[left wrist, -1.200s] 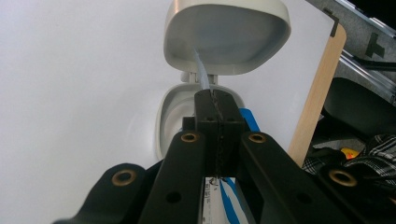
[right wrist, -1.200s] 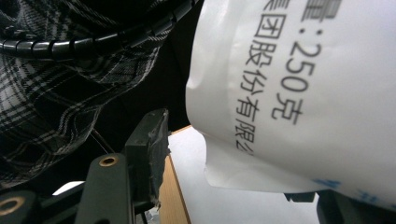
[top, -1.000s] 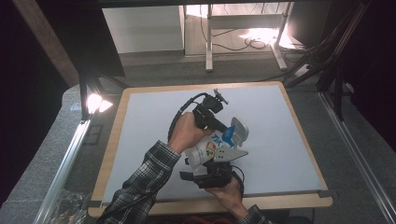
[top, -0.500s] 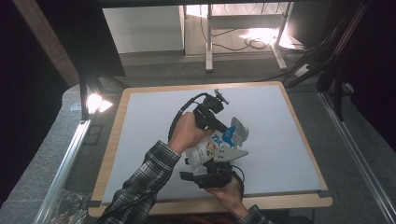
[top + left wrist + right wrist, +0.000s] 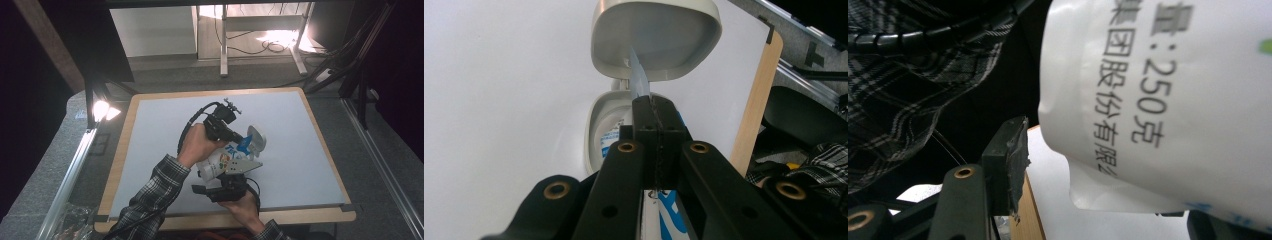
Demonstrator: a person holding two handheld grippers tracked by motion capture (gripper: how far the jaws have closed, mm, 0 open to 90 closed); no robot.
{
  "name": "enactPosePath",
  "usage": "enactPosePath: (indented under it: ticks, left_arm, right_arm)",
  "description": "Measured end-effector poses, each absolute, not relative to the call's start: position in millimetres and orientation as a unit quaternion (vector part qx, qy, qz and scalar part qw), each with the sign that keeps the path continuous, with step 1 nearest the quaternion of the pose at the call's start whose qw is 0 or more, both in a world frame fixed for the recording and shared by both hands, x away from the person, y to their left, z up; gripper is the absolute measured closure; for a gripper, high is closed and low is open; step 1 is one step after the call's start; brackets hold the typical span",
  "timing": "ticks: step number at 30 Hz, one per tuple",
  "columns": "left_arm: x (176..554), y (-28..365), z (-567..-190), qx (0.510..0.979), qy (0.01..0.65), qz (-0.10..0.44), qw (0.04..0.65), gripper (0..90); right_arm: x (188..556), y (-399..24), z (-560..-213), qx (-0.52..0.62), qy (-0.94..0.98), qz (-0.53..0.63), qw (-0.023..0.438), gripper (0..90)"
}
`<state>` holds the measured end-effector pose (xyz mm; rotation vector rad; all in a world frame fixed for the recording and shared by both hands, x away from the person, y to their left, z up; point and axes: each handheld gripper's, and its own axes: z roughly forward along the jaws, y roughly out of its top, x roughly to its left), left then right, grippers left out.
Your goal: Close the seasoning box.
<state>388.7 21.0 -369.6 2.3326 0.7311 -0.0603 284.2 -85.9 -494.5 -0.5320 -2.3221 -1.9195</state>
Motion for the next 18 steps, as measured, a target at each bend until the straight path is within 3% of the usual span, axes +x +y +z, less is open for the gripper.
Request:
enactPosePath:
  ticks: [18]
  left_arm:
    - [371,48,-371,0.884,0.248,0.002,0.396,90.0]
  right_arm:
    - [288,-82,-508,-0.190,-0.775,-0.602,0.030,41.6]
